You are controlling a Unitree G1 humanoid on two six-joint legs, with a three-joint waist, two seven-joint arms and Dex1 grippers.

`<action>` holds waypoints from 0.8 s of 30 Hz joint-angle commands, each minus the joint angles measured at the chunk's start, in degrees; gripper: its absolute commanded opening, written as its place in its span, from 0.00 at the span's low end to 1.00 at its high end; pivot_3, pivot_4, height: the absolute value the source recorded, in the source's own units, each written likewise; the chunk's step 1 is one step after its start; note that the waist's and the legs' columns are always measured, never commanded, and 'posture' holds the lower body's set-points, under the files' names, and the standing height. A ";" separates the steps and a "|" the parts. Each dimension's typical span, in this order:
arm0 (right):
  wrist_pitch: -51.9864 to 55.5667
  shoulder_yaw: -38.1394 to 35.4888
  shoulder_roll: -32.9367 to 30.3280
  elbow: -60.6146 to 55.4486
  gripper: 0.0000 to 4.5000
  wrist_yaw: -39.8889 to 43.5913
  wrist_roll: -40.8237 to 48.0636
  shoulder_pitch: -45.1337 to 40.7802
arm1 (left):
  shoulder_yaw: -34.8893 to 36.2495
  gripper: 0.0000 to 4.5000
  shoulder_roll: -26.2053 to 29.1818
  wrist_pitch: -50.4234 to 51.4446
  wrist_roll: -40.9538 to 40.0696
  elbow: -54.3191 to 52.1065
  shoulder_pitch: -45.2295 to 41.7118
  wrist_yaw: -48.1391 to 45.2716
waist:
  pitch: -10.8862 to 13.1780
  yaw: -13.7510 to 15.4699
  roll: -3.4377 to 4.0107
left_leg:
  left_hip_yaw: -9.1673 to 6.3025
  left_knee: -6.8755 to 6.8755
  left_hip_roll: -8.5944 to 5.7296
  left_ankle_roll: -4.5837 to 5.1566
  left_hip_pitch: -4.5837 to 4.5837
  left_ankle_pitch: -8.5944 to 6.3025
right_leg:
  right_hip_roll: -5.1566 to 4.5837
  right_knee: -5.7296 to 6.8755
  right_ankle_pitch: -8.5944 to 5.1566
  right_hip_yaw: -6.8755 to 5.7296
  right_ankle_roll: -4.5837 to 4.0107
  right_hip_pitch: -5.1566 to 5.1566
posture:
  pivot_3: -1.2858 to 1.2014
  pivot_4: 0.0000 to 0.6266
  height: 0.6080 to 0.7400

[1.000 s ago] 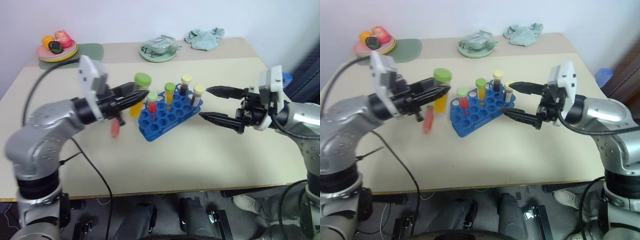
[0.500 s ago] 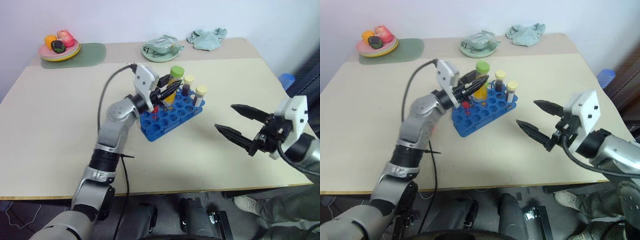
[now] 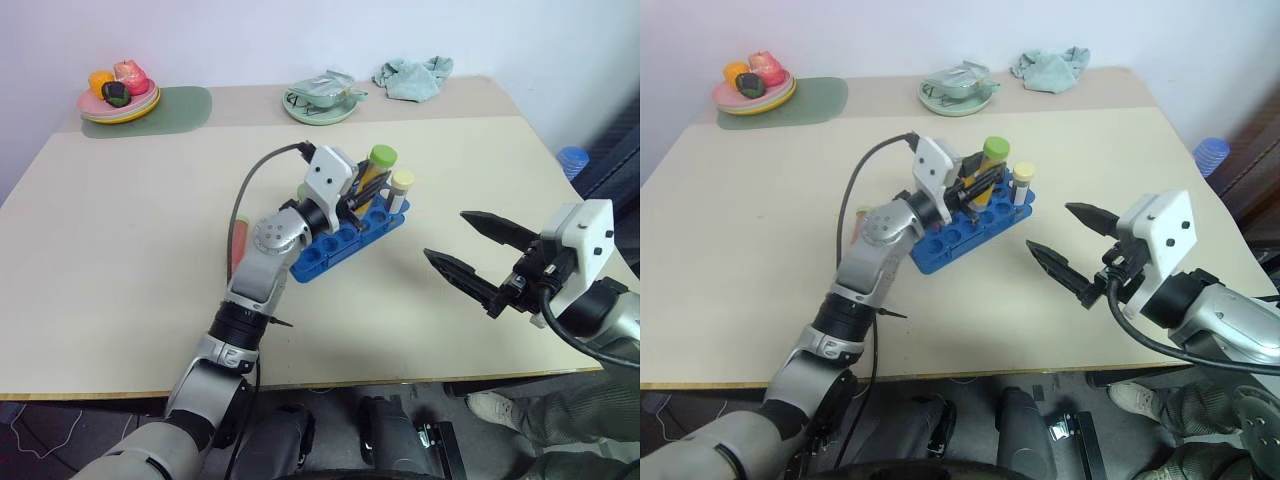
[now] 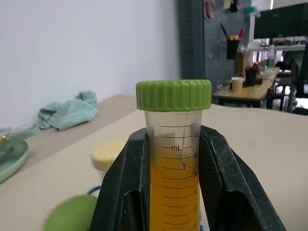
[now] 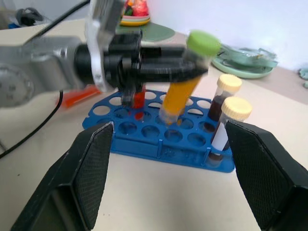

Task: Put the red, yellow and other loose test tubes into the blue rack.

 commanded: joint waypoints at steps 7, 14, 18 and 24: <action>-1.20 0.57 -1.37 -1.86 0.84 -2.47 1.82 -1.20 | -0.86 0.17 -0.73 -3.63 4.38 7.05 -1.32 2.76 | -0.02 0.05 -0.01 | 0.01 0.00 0.00 0.01 0.01 -0.01 | 0.00 -0.01 0.00 0.00 0.00 0.02 | 0.52 0.24 1.00; -2.01 0.17 -1.17 -2.54 0.84 -2.58 1.62 0.18 | -0.14 0.17 -2.01 -8.28 3.89 14.61 -2.22 1.49 | -0.06 -0.06 -0.02 | 0.02 0.00 0.00 0.02 0.07 -0.01 | 0.00 -0.01 0.00 0.00 0.01 0.08 | 0.52 0.24 1.00; -2.27 -0.16 -1.32 -2.78 0.84 -2.77 1.80 0.58 | 1.03 0.17 -1.97 -9.42 2.05 14.97 -1.09 -0.15 | -0.08 -0.07 -0.02 | 0.03 0.00 0.01 0.03 0.08 -0.02 | 0.00 -0.01 0.00 0.00 0.01 0.09 | 0.52 0.24 1.00; -2.60 -0.21 -1.55 -2.83 0.84 -2.94 2.24 0.85 | 3.17 0.17 -1.83 -14.16 0.04 18.54 1.01 -2.13 | -0.09 -0.14 -0.02 | 0.04 0.00 0.03 0.04 0.10 -0.02 | 0.03 -0.01 0.00 0.00 0.01 0.08 | 0.52 0.24 1.00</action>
